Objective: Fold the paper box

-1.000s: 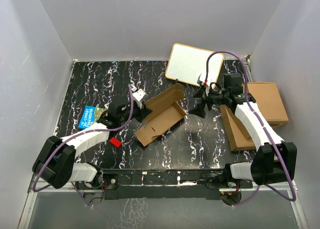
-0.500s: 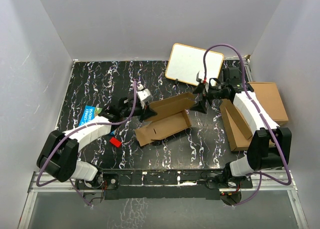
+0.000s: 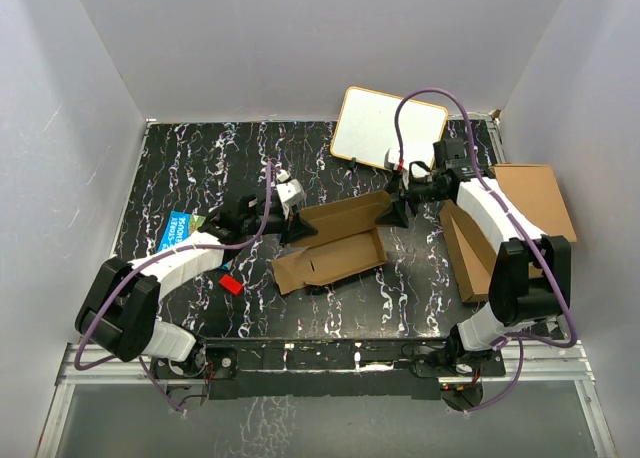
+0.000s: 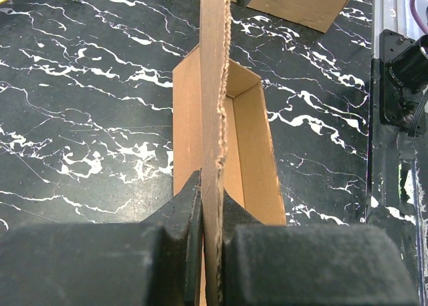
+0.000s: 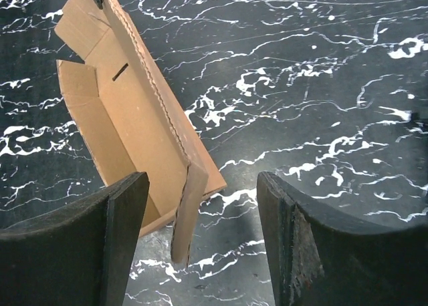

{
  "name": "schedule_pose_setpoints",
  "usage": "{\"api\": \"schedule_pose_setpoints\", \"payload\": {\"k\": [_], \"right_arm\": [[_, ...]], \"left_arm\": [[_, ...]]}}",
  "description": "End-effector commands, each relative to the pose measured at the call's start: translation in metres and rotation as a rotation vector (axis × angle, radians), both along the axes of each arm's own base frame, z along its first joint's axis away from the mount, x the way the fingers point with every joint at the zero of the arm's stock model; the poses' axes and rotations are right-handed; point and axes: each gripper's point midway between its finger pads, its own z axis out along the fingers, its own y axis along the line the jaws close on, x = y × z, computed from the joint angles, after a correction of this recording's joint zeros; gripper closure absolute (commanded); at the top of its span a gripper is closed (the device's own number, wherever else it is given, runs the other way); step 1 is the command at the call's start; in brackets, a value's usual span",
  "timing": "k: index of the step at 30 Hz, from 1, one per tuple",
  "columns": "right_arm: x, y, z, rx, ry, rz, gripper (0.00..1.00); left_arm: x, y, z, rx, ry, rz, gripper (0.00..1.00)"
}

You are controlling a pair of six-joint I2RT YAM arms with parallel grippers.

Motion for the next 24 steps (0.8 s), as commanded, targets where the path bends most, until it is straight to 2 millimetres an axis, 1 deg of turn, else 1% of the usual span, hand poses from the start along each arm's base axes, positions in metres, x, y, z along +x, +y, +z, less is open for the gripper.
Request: {"api": "schedule_pose_setpoints", "payload": {"k": [1,2,5,10,11,12,13,15,19,22,24], "right_arm": [[0.002,0.012,0.014,0.06,-0.074,0.087,0.33],[0.001,0.013,0.013,0.06,-0.073,0.094,0.36],[0.0,0.013,0.012,0.064,-0.071,0.102,0.5],[-0.005,0.015,0.015,0.08,-0.086,0.121,0.8],[-0.005,0.015,0.015,0.079,-0.087,0.121,0.89],[-0.005,0.014,0.015,0.078,-0.085,0.119,0.92],[-0.005,0.014,0.015,0.075,-0.086,0.118,0.92],[-0.006,0.014,0.014,0.073,-0.085,0.118,0.92],[-0.011,0.012,0.012,0.072,-0.095,0.116,0.92],[-0.014,0.011,0.01,0.075,-0.097,0.111,0.92],[-0.015,0.01,0.011,0.079,-0.102,0.104,0.92]], "left_arm": [[-0.005,-0.003,0.008,-0.037,-0.02,-0.047,1.0],[-0.006,-0.003,0.008,-0.037,-0.022,-0.049,1.0],[-0.005,-0.003,0.009,-0.039,-0.03,-0.05,1.0],[-0.004,-0.002,0.007,-0.033,-0.028,-0.035,1.0],[-0.003,-0.002,0.007,-0.032,-0.025,-0.028,1.0],[-0.003,-0.001,0.007,-0.032,-0.025,-0.018,1.0],[-0.001,0.0,0.007,-0.032,-0.023,-0.004,0.98],[0.002,0.004,0.003,-0.02,-0.011,0.042,0.89],[0.01,0.017,0.009,-0.03,0.004,0.185,0.74],[0.012,0.031,0.012,-0.059,0.067,0.329,0.59],[0.009,0.043,0.014,-0.071,0.122,0.414,0.54]]}}
